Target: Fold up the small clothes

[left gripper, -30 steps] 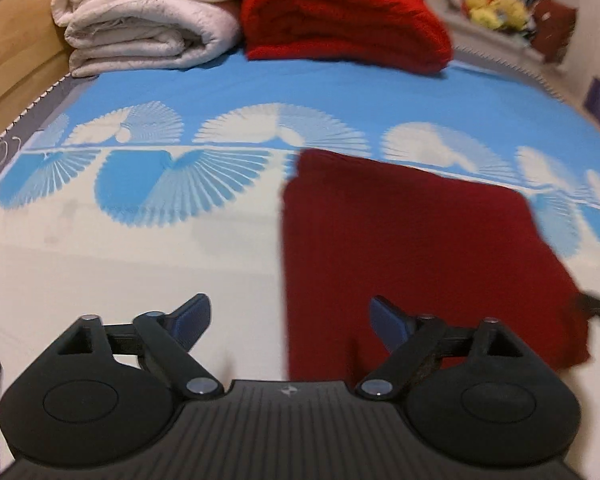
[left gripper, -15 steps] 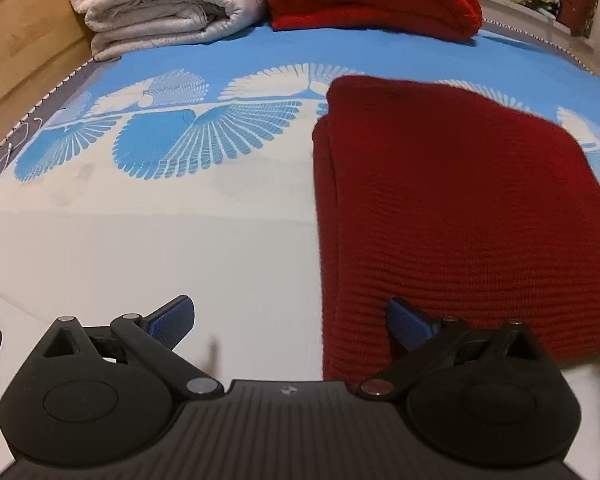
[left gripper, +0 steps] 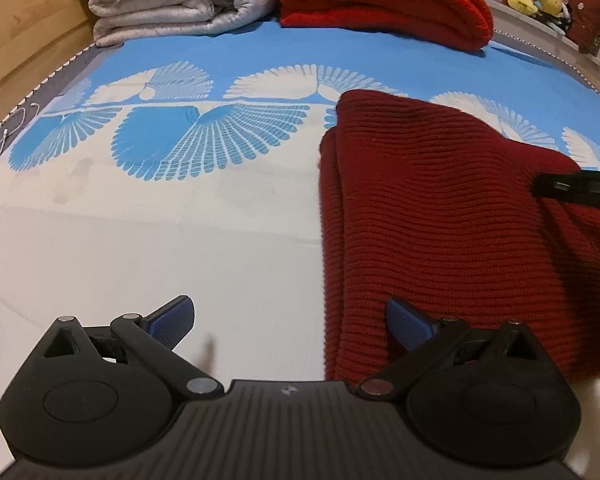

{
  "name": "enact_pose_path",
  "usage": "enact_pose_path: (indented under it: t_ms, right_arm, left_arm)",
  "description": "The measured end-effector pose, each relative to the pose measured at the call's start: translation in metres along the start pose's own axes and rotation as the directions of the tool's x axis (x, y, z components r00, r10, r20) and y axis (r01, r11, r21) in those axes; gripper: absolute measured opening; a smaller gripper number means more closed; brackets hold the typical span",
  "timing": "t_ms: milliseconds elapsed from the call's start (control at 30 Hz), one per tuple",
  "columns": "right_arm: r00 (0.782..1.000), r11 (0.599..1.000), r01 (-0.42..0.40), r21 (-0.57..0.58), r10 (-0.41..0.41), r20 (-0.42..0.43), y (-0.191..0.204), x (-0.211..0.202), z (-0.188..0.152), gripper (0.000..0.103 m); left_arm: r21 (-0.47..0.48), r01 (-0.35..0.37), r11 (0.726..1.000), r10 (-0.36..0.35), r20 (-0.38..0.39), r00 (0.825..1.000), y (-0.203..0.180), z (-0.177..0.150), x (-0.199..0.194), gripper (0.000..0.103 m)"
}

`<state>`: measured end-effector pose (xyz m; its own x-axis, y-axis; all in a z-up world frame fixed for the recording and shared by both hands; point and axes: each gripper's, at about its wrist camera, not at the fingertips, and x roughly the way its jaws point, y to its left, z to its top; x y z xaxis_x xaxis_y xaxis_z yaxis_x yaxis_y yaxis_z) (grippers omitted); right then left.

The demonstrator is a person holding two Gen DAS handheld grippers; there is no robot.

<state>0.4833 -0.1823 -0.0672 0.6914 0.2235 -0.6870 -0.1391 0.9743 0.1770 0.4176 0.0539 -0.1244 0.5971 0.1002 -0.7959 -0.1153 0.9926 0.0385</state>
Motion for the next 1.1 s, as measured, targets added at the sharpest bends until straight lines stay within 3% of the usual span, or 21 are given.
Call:
enact_pose_path:
  t_ms: [133,200,267,400,500,667,900,1000,1100]
  right_arm:
    - [0.999,0.987,0.034,0.155,-0.034,-0.004,-0.019,-0.069,-0.035,0.057]
    - [0.998,0.987,0.048,0.156,-0.052,0.022,-0.016,-0.103,-0.065,0.068]
    - [0.993,0.990,0.080,0.117,-0.090,0.078,-0.006,-0.133,-0.096,0.085]
    - [0.975,0.987,0.156,0.048,-0.161,0.156,0.013,-0.169,-0.157,0.092]
    - [0.955,0.967,0.236,0.101,-0.250,0.160,0.019,-0.182,-0.193,0.095]
    - [0.945,0.960,0.264,0.091,-0.277,0.172,0.037,-0.194,-0.229,0.097]
    - [0.945,0.962,0.272,0.031,-0.273,0.181,0.043,-0.195,-0.241,0.102]
    - [0.961,0.969,0.248,0.023,-0.249,0.122,0.043,-0.182,-0.238,0.102]
    - [0.964,0.969,0.247,0.002,-0.246,0.104,0.048,-0.176,-0.238,0.102]
  left_arm:
    - [0.050,0.030,0.998,-0.032,0.038,0.999,-0.008,-0.008,-0.020,0.103]
    - [0.074,0.051,0.996,-0.056,0.065,0.996,-0.012,-0.017,-0.037,0.103]
    - [0.087,0.067,0.994,-0.075,0.091,0.993,-0.016,-0.030,-0.057,0.103]
    - [0.125,0.117,0.985,-0.131,0.103,0.986,-0.026,-0.065,-0.100,0.103]
    - [0.149,0.099,0.984,-0.118,0.127,0.985,-0.025,-0.110,-0.123,0.103]
    - [0.144,0.072,0.987,-0.085,0.086,0.993,-0.019,-0.163,-0.127,0.103]
    - [0.179,-0.005,0.984,-0.027,0.175,0.984,-0.020,-0.183,-0.129,0.103]
    - [0.163,0.021,0.986,-0.041,0.117,0.992,-0.017,-0.177,-0.113,0.103]
    - [0.146,0.054,0.988,-0.063,0.064,0.996,-0.015,-0.170,-0.100,0.103]
